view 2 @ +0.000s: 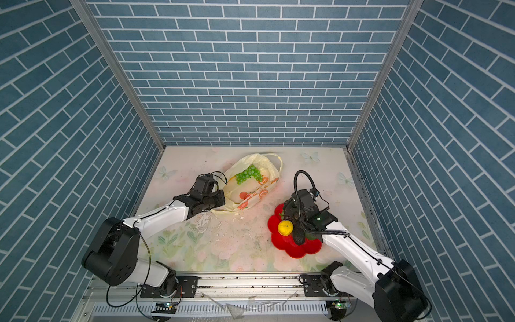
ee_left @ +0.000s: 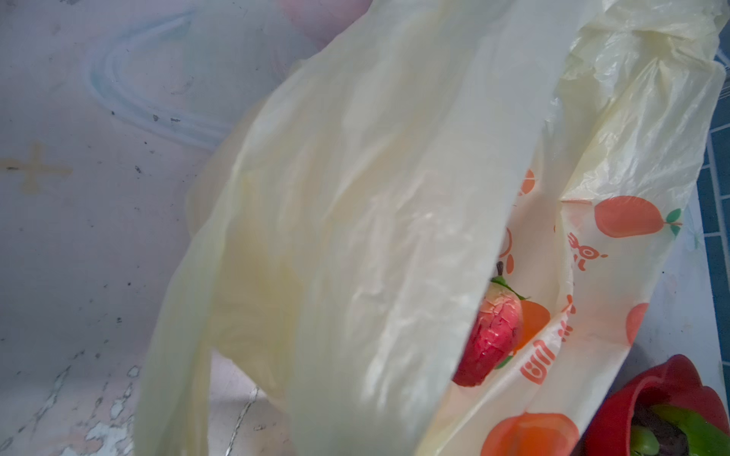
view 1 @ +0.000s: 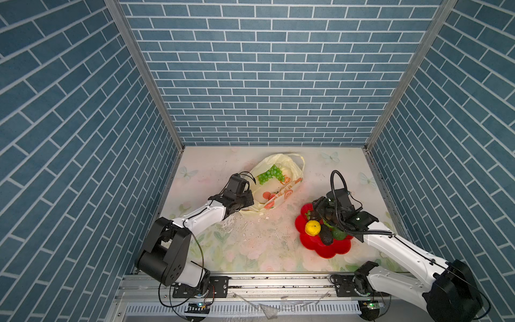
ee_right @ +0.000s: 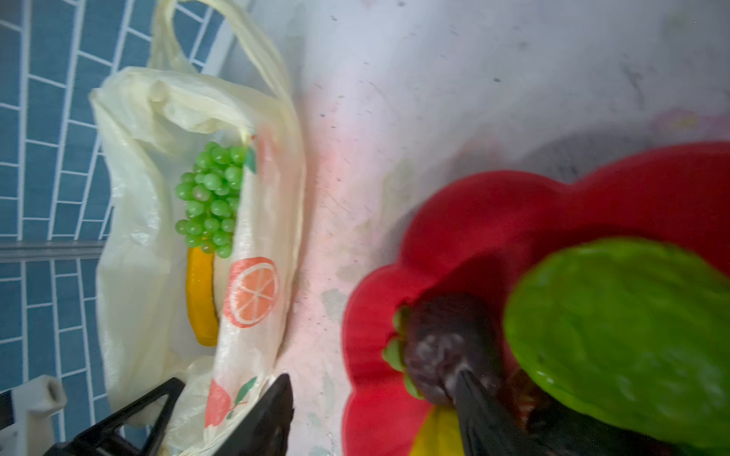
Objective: Take fruits out of the plastic bag
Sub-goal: Place the fruit on the plate, then pick up the fruit from the plastic bag.
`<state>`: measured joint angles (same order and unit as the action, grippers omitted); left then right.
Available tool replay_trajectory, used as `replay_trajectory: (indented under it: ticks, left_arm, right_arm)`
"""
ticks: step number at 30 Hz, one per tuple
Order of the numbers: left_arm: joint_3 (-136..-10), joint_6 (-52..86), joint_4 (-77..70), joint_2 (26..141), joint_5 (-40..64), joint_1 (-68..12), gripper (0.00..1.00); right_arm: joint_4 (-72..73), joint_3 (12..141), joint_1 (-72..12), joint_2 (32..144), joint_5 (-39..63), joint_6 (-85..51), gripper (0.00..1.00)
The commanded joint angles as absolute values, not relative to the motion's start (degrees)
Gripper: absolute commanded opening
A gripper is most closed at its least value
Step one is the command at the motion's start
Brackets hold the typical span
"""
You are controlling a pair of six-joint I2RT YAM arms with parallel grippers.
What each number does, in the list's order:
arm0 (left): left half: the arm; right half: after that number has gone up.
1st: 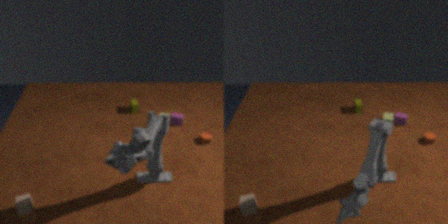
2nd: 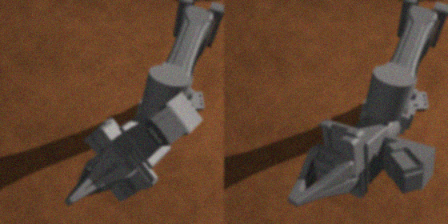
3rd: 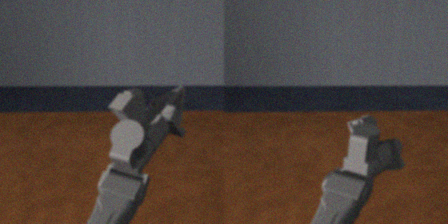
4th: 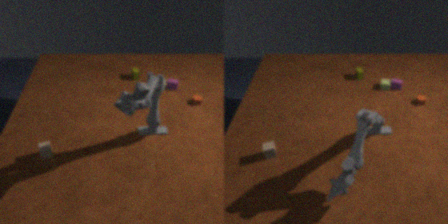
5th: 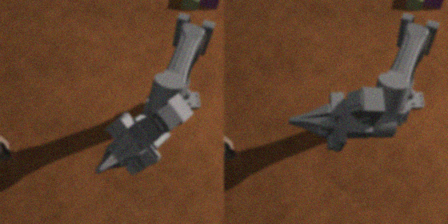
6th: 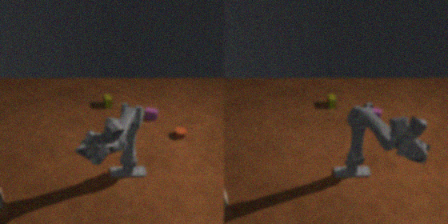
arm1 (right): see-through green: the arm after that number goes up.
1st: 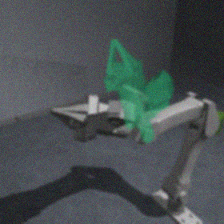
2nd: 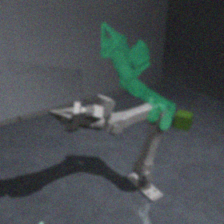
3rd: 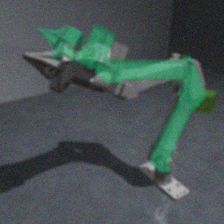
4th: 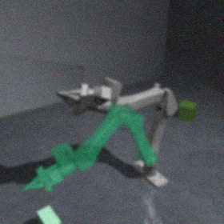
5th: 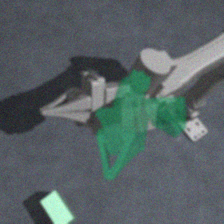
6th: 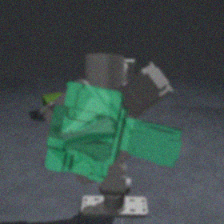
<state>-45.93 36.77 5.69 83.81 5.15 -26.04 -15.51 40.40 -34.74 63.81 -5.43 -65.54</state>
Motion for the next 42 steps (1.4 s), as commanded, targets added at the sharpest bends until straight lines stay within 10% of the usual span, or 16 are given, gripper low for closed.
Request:
replay_trajectory:
  ticks: [1,20,42]
  left_arm:
    - [-46.7,33.3,6.2,82.7,5.1,-27.4,0.02]
    - [-50.2,31.0,10.2,90.1,3.8,-34.7,0.07]
    - [-49.8,32.3,8.8,91.1,4.0,-34.7,0.08]
  right_arm:
    - [-17.5,47.4,-34.7,69.4,-2.0,-55.1,0.64]
    - [-17.2,80.2,-43.3,105.1,5.4,-45.8,0.6]
    - [-24.5,84.1,-42.7,114.8,-0.3,-44.1,0.54]
